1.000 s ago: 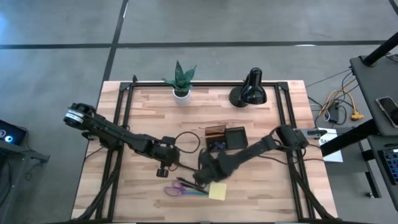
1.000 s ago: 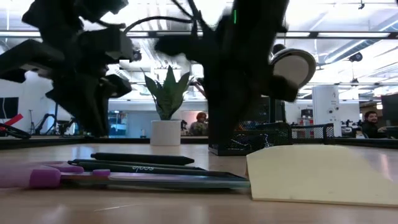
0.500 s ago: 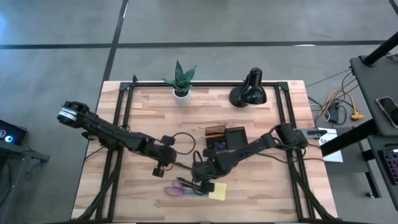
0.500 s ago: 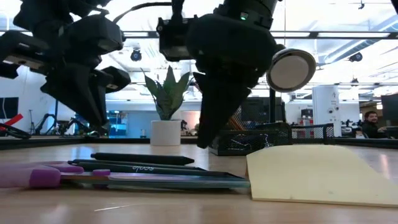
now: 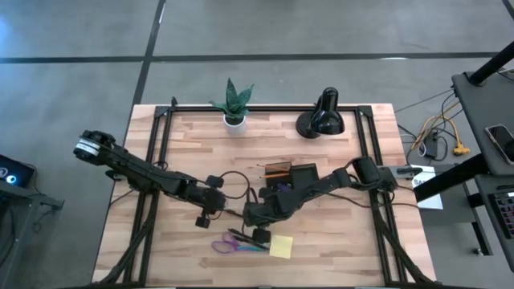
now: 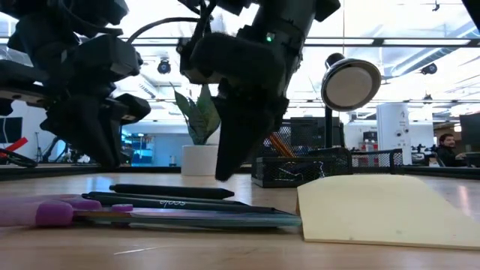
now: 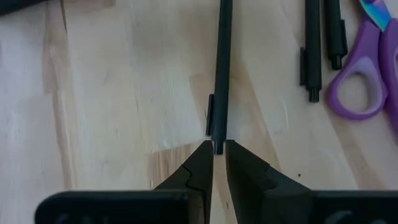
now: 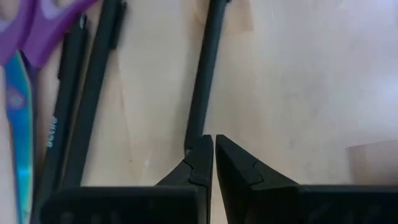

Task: Pick and place office supplies into organizer
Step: Put the top black ballpen into the black desk organizer

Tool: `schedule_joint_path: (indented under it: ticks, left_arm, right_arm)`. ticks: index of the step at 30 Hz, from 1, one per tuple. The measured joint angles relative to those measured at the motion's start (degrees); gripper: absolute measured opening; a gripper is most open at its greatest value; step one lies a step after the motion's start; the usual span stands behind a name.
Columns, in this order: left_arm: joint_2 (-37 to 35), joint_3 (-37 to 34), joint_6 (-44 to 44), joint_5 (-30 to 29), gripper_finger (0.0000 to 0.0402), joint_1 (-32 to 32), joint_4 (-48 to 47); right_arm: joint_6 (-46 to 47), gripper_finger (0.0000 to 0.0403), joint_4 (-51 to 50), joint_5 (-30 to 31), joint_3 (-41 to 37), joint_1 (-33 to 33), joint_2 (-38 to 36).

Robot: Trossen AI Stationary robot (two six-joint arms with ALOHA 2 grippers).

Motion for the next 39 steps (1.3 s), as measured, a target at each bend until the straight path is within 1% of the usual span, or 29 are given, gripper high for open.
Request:
schedule_joint_path:
  ticks: [5,9,16,18,21,22,24,28,39]
  left_arm:
    - [0.0,-0.1,-0.1,0.0,0.0028,0.1,1.1]
    - [0.0,-0.1,-0.2,0.0,0.0028,0.1,1.0]
    - [0.0,-0.2,-0.2,0.0,0.0028,0.1,1.1]
    - [0.0,-0.2,-0.5,0.0,0.0028,0.1,1.6]
    - [0.1,-0.2,-1.6,0.3,0.0028,0.1,3.3]
    - [0.1,-0.1,-1.6,0.6,0.0028,0.1,3.3]
    - [0.1,-0.2,-2.0,0.6,0.0028,0.1,3.9]
    - [0.1,-0.2,-3.0,0.7,0.0028,0.1,4.0]
    - [0.1,-0.3,-3.7,0.8,0.0028,0.1,3.9]
  right_arm:
    - [1.0,0.0013,0.2,-3.6,0.0,0.4,0.9]
    - [3.6,0.0013,-0.4,-3.9,0.0,0.7,0.9]
    - [10.1,0.0013,-3.6,1.0,1.3,0.8,-1.5]
    - [9.7,0.0013,-2.7,0.9,2.9,1.4,-1.6]
    - [5.5,0.0013,2.2,-2.4,5.0,3.2,-1.2]
    - [4.7,0.0013,2.4,-2.6,5.6,3.9,-0.9]
    - [4.8,0.0013,1.3,-1.6,5.9,5.1,0.0]
    - [9.5,0.0013,-0.1,1.8,5.7,5.7,1.3]
    - [9.8,0.0014,1.0,1.7,5.8,5.6,4.0]
